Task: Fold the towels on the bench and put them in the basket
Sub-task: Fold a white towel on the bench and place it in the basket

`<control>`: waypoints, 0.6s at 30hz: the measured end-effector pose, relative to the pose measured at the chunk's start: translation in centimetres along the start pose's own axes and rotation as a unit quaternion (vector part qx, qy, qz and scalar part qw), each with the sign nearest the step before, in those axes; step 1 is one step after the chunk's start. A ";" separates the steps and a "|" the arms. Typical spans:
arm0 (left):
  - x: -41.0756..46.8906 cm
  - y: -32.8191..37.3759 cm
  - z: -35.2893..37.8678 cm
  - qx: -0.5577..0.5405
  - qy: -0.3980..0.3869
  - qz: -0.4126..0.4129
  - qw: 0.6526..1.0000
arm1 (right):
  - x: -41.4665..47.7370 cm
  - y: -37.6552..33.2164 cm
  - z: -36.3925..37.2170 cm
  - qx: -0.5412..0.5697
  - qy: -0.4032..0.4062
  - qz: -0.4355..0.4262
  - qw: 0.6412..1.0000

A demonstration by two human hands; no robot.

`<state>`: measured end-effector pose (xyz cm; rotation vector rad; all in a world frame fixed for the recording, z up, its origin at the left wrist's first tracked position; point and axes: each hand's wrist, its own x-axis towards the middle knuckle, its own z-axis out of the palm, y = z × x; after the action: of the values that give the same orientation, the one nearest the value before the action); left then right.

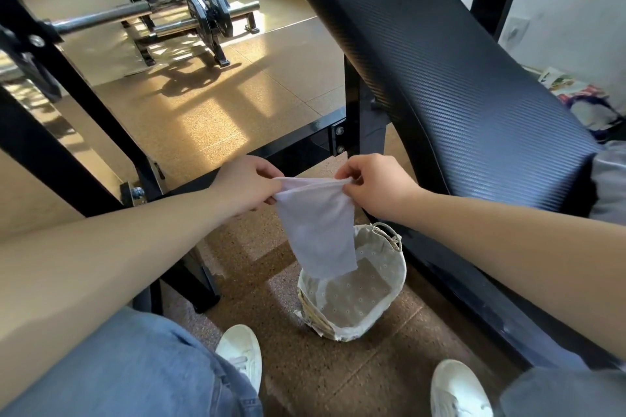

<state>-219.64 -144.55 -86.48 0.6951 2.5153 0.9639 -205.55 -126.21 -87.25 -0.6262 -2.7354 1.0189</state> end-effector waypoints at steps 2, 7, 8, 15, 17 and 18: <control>-0.1 0.5 0.0 0.003 0.024 0.027 0.999 | -0.2 0.2 0.1 -0.022 -0.026 -0.001 0.999; 0.1 1.1 -0.5 -0.024 0.076 0.023 0.997 | -0.2 -0.2 0.3 0.010 0.006 -0.037 0.999; 0.2 1.0 -0.5 -0.030 0.072 0.013 0.997 | -0.2 -0.1 0.3 0.015 0.003 -0.032 0.999; -0.5 0.7 0.0 -0.068 -0.112 -0.073 0.989 | 0.0 0.5 0.3 0.113 -0.020 0.027 0.993; -0.3 0.6 0.0 -0.123 -0.156 -0.093 0.976 | 0.2 0.6 0.4 0.167 -0.028 0.058 0.984; -0.1 0.5 0.0 -0.159 -0.166 -0.102 0.968 | 0.2 0.7 0.4 0.191 -0.036 0.078 0.978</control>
<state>-219.41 -144.28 -86.08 0.4440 2.0352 1.0453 -205.58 -125.91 -88.00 -0.7550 -2.4694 1.5803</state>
